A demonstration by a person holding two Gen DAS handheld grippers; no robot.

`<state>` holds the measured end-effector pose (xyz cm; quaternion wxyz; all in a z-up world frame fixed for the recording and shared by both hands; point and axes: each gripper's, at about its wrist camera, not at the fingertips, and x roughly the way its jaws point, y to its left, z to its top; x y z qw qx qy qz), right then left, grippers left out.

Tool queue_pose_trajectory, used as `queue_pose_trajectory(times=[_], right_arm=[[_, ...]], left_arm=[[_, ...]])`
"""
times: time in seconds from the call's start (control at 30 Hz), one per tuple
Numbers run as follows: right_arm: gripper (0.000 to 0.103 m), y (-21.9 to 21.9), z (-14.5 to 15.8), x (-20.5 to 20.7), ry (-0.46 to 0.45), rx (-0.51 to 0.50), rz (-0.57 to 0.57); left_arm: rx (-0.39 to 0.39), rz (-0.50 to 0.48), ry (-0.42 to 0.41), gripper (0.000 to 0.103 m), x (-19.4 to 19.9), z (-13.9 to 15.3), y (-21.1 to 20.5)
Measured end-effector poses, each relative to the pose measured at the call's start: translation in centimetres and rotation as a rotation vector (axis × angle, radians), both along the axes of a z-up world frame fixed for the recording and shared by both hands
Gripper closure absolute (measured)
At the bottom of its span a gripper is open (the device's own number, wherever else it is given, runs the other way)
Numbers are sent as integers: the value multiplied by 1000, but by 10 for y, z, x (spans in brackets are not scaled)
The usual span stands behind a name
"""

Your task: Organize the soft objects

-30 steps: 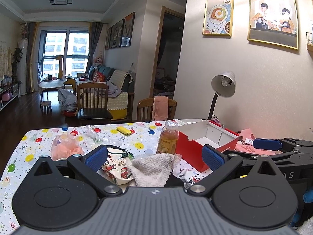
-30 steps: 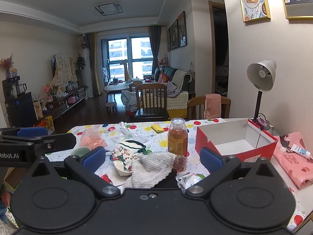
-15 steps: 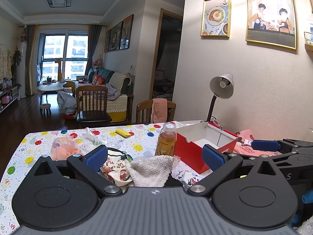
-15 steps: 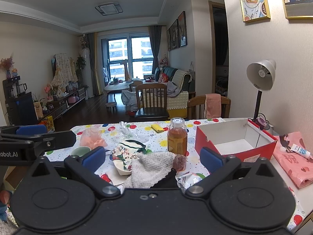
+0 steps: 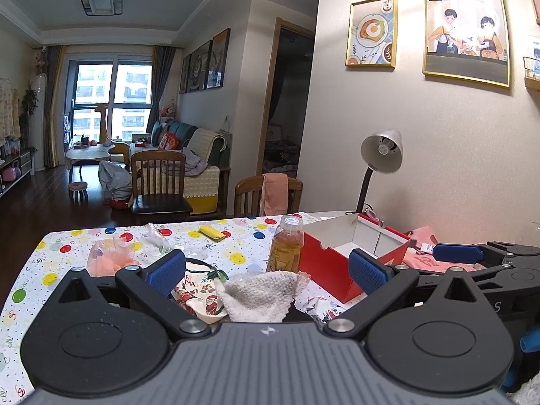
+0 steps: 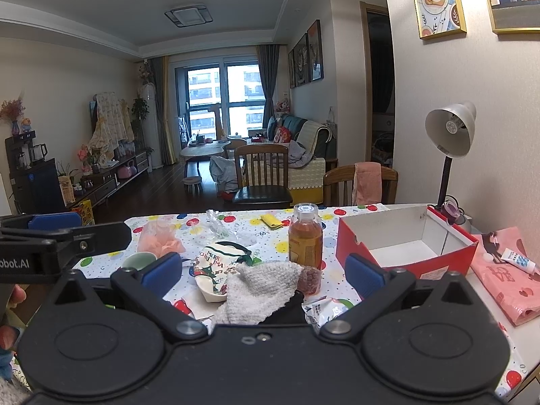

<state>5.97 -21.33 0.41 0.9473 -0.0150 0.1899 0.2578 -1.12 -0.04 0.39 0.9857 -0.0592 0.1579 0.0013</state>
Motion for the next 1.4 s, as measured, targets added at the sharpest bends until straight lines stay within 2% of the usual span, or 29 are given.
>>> queue_pose_trajectory(times=[0.73,0.97,1.1,1.17,1.23,1.4], right_arm=[[0,-1,-3,0,9,-6,10],[0,-7,-6,18,38,-15,18],[0,-16,-14,40,82,-4,11],[0,-21,-22,53,107,-13,8],[0,-25,-31,63,124,-44,2],[2,-30,-59,93,183,-130,29]], left_arm=[[-21,-4,11,0,5,-2,1],[-11,-17,31,0,17,-5,-1],[-36,22,61,0,30,-12,11],[-16,68,72,0,37,-18,19],[-9,93,97,0,44,-26,28],[-59,156,192,0,61,-53,62]])
